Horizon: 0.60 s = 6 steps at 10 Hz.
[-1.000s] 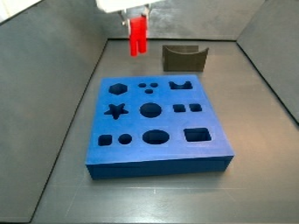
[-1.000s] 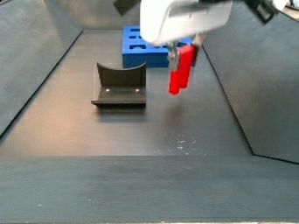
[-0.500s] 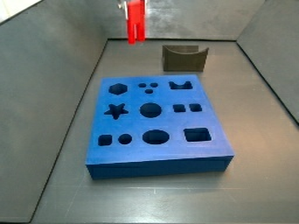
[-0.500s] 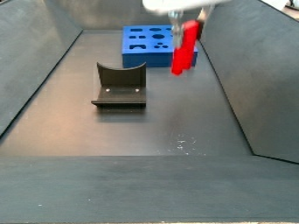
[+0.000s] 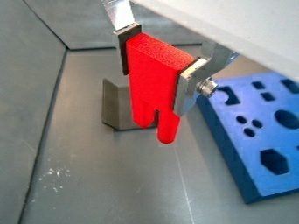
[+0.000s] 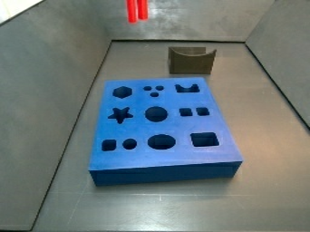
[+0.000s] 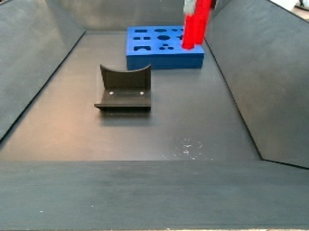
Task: Pick up the square-circle object. Move up. Rotate the square-circle object. Move to above the board. Insert the square-circle object.
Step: Rotate the square-circle object.
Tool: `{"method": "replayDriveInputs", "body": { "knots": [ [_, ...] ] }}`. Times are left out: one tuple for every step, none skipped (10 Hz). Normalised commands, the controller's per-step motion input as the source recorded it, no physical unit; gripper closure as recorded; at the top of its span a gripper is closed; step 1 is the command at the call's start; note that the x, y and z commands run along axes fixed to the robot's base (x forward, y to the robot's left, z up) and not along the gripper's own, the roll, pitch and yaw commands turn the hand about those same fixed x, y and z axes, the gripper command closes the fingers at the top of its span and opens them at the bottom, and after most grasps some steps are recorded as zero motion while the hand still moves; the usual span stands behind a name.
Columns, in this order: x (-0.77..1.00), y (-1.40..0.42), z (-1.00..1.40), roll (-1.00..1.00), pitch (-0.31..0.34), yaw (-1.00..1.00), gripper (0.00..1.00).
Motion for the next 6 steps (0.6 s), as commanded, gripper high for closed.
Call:
{"method": "replayDriveInputs", "body": {
  "knots": [
    [0.01,-0.03,0.34,0.05,0.082,0.03,1.00],
    [0.00,0.00,0.00,0.00,0.042,-1.00,1.00],
    [0.02,0.01,-0.09,0.00,0.040,-1.00,1.00],
    [0.02,0.02,-0.05,0.00,0.038,-1.00,1.00],
    [0.02,0.02,-0.02,0.00,0.038,-1.00,1.00],
    [0.03,0.01,-0.02,0.00,0.040,-1.00,1.00]
  ]
}}
